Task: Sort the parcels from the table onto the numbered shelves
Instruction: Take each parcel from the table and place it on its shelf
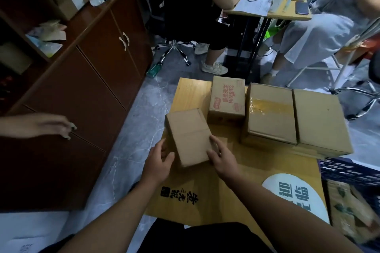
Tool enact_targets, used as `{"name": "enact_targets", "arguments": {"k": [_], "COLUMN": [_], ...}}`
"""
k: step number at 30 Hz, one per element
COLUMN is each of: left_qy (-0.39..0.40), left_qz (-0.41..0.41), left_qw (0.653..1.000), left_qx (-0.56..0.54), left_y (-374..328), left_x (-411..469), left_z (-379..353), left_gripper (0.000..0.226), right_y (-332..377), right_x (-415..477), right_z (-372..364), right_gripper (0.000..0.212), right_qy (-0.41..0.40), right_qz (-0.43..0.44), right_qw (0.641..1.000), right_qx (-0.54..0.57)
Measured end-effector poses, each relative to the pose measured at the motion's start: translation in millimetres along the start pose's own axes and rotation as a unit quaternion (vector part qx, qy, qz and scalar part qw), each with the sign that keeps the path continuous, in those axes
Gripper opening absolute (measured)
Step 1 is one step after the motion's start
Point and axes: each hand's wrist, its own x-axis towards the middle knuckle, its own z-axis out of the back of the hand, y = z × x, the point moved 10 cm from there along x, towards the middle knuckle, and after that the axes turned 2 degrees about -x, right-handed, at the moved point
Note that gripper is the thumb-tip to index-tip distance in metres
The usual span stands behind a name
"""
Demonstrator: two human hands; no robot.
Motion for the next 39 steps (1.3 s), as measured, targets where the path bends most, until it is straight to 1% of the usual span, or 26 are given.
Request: {"name": "enact_targets", "arguments": {"k": [2,5,7,8,10,11,12,14,17,18,20,22,24,26,28,29,32,34,36,37,39], "left_qy": [0.005,0.025,0.039,0.039,0.026,0.018,0.011,0.011,0.028,0.032,0.036,0.037,0.026,0.015,0.020,0.025,0.050,0.090,0.126,0.128,0.102], "left_qz": [0.010,0.006,0.005,0.003,-0.016,-0.031,-0.044,-0.076,-0.119,-0.132,-0.145,-0.139,-0.126,-0.102,-0.060,-0.037,0.007,0.023,0.027,0.023,-0.004], "left_qw": [1.000,0.997,0.993,0.993,0.995,0.996,0.995,0.994,0.990,0.989,0.987,0.988,0.991,0.994,0.998,0.999,0.999,0.996,0.991,0.991,0.995], "left_qx": [-0.025,-0.079,-0.107,-0.112,-0.096,-0.087,-0.083,-0.072,-0.064,-0.063,-0.052,-0.053,-0.046,-0.030,-0.014,-0.005,0.014,-0.011,-0.022,-0.022,-0.007], "left_y": [-0.2,-9.3,-17.8,-21.4,-27.3,-30.4,-33.9,-40.8,-54.1,-59.0,-66.7,-68.5,-64.3,-55.1,-38.3,-29.2,-12.0,-9.4,-11.9,-13.2,-20.0], "left_x": [-2.2,-5.5,-7.8,-8.3,-9.2,-9.9,-10.9,-12.9,-15.8,-16.6,-17.8,-17.6,-16.3,-13.7,-7.7,-4.6,3.0,2.2,-2.2,-3.2,-3.3], "left_z": [-3.9,-11.4,-16.0,-16.6,-14.1,-12.2,-10.6,-11.5,-16.7,-17.8,-19.1,-18.7,-16.1,-13.8,-14.7,-14.7,-15.2,-22.6,-30.7,-32.0,-29.2], "left_gripper": [0.058,0.051,0.048,0.048,0.047,0.047,0.047,0.045,0.042,0.042,0.044,0.044,0.043,0.043,0.047,0.050,0.061,0.064,0.066,0.066,0.064], "right_y": [-7.8,-18.7,-22.5,-23.4,-21.0,-17.1,-9.6,13.2,39.4,45.5,51.1,46.8,40.0,28.7,17.6,13.1,3.4,1.8,2.4,4.4,7.3], "right_x": [-2.1,-8.2,-11.8,-12.2,-9.9,-8.1,-7.4,-9.9,-14.8,-16.2,-16.8,-15.0,-15.3,-14.4,-17.1,-18.8,-17.9,-15.8,-15.7,-17.2,-19.8], "right_z": [1.6,3.1,4.4,6.2,15.1,20.1,24.5,27.5,17.9,15.7,14.4,14.6,14.6,13.6,11.9,12.1,14.2,20.5,25.0,24.7,21.0], "right_gripper": [0.053,0.047,0.044,0.044,0.044,0.043,0.040,0.039,0.054,0.059,0.063,0.062,0.058,0.054,0.049,0.046,0.042,0.042,0.050,0.053,0.059], "right_qy": [0.006,0.034,0.051,0.050,0.022,0.003,-0.013,-0.013,0.045,0.051,0.043,0.032,0.040,0.063,0.077,0.076,0.063,0.037,0.014,0.011,0.013], "right_qz": [-0.008,-0.033,-0.045,-0.042,-0.022,-0.012,0.002,0.035,0.049,0.056,0.069,0.068,0.064,0.056,0.034,0.027,0.009,-0.001,-0.005,-0.003,0.006], "right_qw": [0.999,0.994,0.991,0.993,0.999,0.997,0.993,0.992,0.997,0.997,0.996,0.997,0.997,0.994,0.988,0.988,0.995,0.998,1.000,1.000,1.000], "right_qx": [0.034,0.101,0.114,0.095,-0.019,-0.081,-0.117,-0.117,-0.033,-0.029,-0.039,-0.030,0.002,0.070,0.132,0.130,0.074,0.048,0.007,-0.001,0.009]}}
